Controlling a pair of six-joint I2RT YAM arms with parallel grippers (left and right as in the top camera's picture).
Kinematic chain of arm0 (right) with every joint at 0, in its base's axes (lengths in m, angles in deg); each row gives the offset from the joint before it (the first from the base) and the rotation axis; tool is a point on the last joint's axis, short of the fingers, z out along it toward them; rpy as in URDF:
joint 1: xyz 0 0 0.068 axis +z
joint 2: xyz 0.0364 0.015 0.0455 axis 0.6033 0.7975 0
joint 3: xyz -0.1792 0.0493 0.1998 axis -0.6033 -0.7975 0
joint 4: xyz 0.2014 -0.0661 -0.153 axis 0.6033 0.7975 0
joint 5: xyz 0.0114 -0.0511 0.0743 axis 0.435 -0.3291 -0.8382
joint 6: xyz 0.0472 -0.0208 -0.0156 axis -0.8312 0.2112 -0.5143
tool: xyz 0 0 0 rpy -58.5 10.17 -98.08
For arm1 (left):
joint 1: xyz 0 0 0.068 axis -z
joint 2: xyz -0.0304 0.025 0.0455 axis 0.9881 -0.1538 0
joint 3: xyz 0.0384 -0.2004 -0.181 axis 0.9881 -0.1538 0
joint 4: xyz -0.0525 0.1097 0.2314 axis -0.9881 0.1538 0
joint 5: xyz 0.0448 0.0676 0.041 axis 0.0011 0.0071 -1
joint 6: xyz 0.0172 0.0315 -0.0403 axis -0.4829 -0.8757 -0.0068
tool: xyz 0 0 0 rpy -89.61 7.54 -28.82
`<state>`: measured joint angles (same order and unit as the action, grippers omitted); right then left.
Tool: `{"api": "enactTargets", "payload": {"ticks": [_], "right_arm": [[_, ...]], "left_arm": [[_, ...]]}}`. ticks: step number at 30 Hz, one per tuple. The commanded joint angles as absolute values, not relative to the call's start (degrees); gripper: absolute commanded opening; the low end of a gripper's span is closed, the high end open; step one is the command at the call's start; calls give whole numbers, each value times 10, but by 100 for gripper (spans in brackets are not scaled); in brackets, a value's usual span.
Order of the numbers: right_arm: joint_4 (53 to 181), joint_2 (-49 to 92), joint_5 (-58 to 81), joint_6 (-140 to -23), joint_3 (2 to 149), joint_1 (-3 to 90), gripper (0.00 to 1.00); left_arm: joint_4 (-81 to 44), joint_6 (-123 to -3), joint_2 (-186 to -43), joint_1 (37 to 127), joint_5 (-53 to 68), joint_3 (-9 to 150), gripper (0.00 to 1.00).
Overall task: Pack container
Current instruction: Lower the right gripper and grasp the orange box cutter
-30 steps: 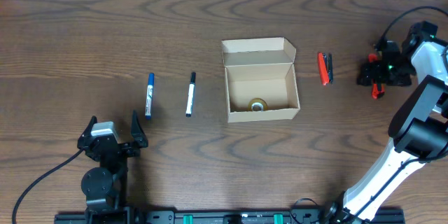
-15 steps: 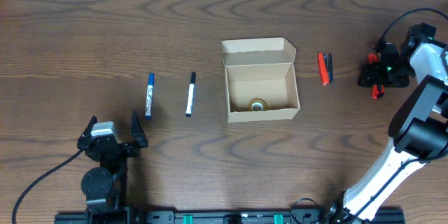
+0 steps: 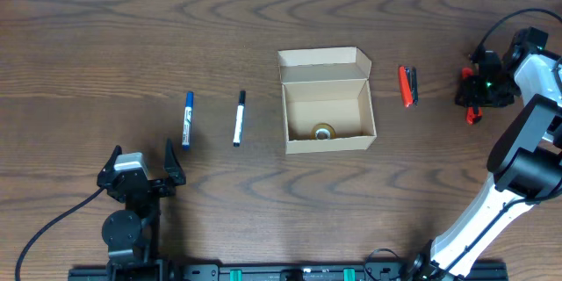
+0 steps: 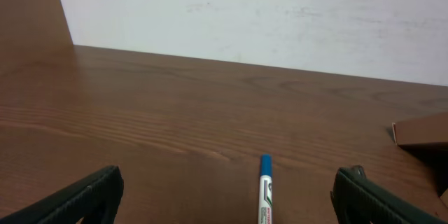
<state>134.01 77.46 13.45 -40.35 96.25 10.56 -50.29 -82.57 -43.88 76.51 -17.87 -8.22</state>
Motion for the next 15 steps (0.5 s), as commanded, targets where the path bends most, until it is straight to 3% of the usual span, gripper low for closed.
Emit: {"api": "enactTargets", "payload": {"ticks": [1,3,5,15], "right_arm": [[1339,776,132,-406,959,105,45],[1339,776,133,-406,959,105,36],[1339,776,136,-406,959,105,35],[1339,776,180,-422,959,105,43]], "left_arm": [[-480,-826,-435,767,-190,-92,95],[-480,-826,-435,767,-190,-92,95],[-480,-826,-435,767,-190,-92,95],[-480,-826,-435,767,-190,-92,95]]}}
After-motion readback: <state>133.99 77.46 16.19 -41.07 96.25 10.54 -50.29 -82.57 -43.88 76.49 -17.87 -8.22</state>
